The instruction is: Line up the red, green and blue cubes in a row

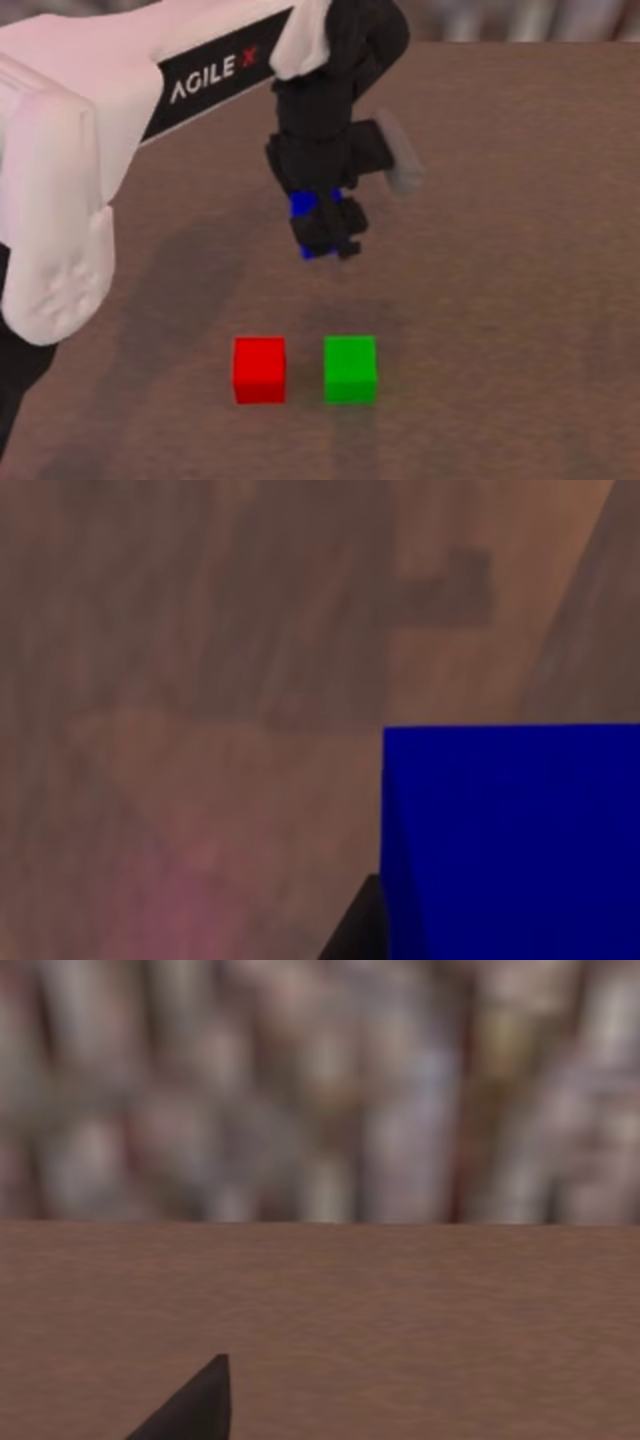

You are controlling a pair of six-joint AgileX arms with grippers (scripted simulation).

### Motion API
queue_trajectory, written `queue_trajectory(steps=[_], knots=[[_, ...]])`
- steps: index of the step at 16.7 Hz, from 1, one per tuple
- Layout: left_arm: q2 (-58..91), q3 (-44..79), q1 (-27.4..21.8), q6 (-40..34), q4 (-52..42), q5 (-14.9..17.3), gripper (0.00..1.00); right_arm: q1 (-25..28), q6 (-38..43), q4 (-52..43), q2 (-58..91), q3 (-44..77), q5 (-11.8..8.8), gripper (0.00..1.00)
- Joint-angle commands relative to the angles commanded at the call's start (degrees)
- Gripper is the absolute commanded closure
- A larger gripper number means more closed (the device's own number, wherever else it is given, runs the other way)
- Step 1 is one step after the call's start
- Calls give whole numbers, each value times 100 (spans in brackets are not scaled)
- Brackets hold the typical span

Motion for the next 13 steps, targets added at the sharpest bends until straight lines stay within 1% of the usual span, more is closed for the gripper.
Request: queue_trajectory(steps=[3,5,7,13], knots=[[21,147,-1115,-107,-133,6,100,0,0,0,0,0,0,0],[-1,211,-1582,-167,-177,1,100,0,0,0,0,0,0,0],[-23,243,-1801,-200,-193,-6,100,0,0,0,0,0,0,0],[-3,139,-1809,-193,-86,-7,100,0,0,0,0,0,0,0]])
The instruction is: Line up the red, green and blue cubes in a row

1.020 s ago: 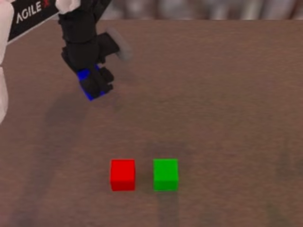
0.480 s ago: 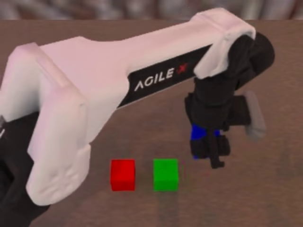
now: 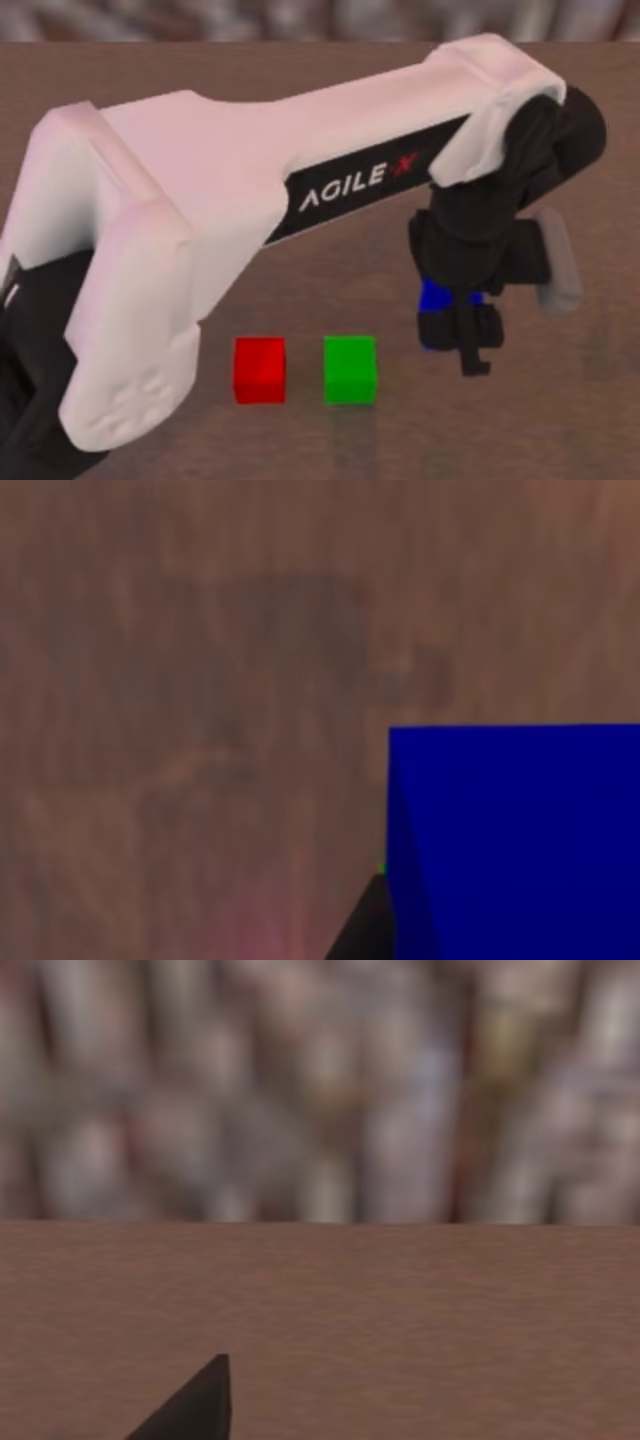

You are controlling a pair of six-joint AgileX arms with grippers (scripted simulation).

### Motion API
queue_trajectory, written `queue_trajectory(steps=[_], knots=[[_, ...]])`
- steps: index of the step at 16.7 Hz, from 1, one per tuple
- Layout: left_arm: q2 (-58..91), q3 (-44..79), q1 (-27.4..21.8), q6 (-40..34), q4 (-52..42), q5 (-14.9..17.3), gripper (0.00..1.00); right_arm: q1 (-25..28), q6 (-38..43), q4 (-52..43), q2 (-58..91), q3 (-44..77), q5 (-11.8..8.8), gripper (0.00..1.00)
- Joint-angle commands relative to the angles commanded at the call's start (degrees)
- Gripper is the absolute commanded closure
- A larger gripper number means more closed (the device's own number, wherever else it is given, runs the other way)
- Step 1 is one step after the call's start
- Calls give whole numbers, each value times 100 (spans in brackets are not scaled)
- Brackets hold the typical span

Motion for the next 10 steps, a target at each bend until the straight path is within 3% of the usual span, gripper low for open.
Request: queue_trajectory(steps=[6,10], knots=[[222,-874,-14,-24,1152,2,100,0,0,0,0,0,0,0],[265,-989,-24,-20,1275,4,100,0,0,0,0,0,0,0]])
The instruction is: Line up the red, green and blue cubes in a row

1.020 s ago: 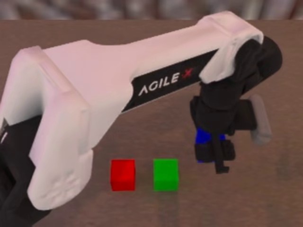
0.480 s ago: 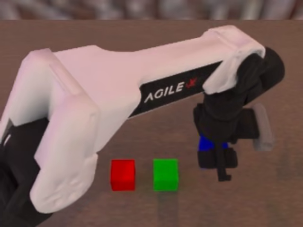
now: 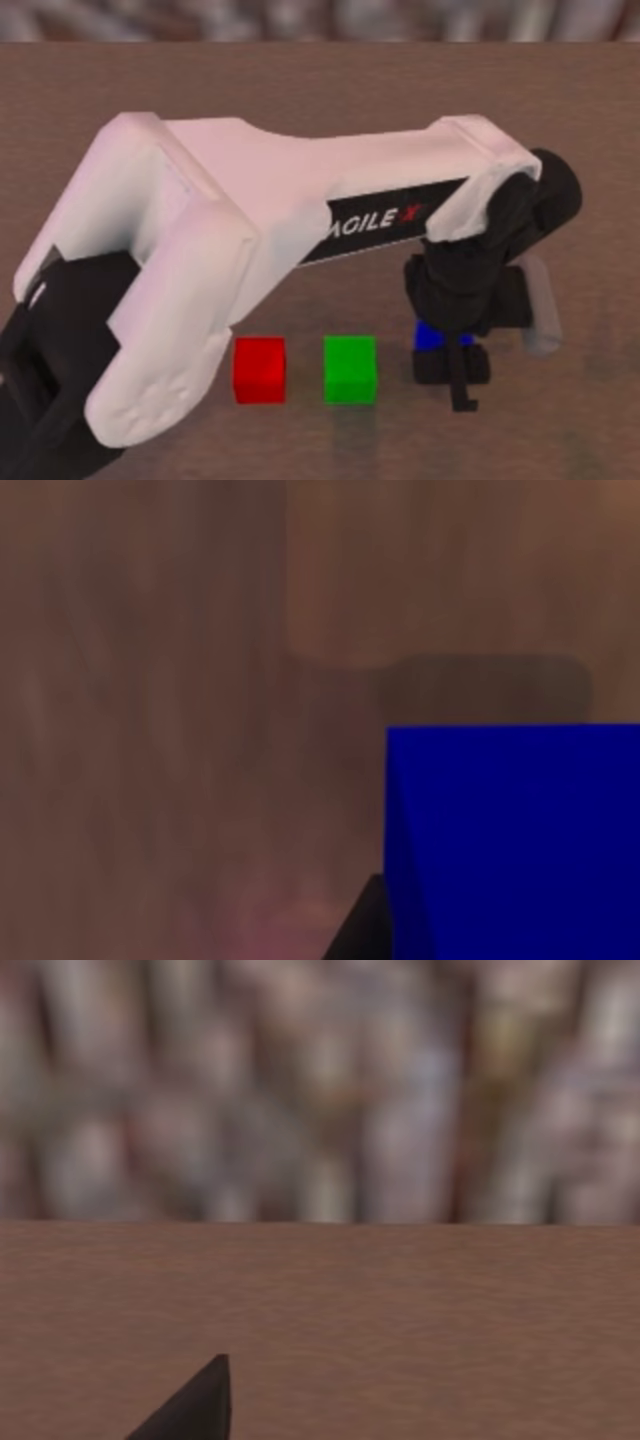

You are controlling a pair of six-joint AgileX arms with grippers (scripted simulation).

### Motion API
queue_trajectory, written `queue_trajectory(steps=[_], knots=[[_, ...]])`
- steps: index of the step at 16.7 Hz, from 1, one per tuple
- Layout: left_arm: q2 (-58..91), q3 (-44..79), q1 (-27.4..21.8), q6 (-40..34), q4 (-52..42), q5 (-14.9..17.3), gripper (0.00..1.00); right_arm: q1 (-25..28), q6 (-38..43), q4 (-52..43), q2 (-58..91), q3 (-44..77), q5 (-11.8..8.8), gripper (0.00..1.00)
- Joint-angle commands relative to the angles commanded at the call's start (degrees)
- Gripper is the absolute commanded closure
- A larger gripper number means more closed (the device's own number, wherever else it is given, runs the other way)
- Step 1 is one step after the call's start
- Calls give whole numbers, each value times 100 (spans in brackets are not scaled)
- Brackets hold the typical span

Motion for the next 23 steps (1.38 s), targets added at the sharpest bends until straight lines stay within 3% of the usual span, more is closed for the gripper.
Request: queue_trajectory(steps=[1,14,23], knots=[[0,0,0,0,0,0,100,0,0,0,0,0,0,0],[0,0,0,0,0,0,2,0,0,0,0,0,0,0],[-3,1,12,0,-1,0,0,0,0,0,0,0,0,0]])
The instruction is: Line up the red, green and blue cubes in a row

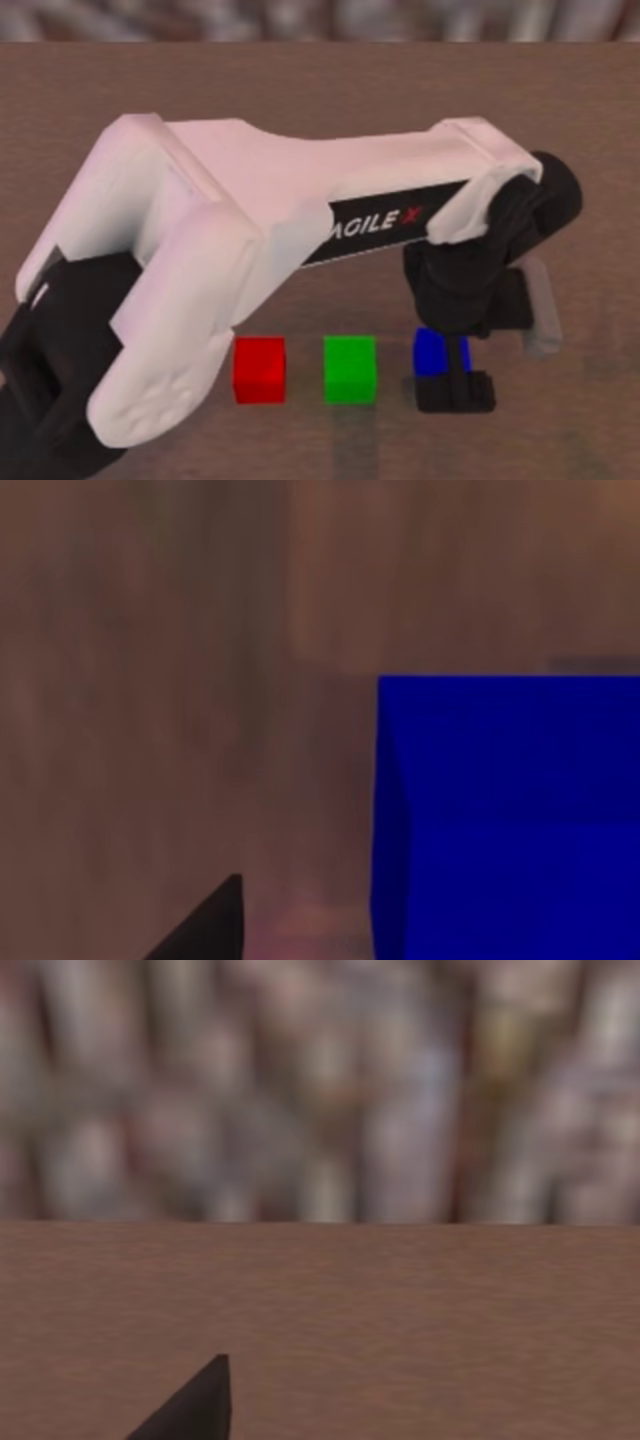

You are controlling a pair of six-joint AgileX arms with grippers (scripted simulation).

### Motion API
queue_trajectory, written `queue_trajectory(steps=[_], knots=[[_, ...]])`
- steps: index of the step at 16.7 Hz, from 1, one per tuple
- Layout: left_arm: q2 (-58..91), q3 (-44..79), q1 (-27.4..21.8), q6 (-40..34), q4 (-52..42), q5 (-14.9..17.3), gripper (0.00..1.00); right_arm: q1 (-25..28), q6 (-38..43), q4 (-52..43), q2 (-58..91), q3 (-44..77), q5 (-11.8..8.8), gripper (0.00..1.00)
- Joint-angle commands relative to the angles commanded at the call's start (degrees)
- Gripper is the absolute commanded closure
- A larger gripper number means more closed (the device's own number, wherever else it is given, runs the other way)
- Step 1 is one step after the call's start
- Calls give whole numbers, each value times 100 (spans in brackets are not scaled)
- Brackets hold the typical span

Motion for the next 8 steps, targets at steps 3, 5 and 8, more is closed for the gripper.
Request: queue_trajectory(steps=[3,5,8], knots=[[-22,233,12,3,-238,-11,0,0,0,0,0,0,0,0],[-73,575,50,-9,-646,-11,0,0,0,0,0,0,0,0],[-158,1085,90,-8,-1283,-4,0,0,0,0,0,0,0,0]])
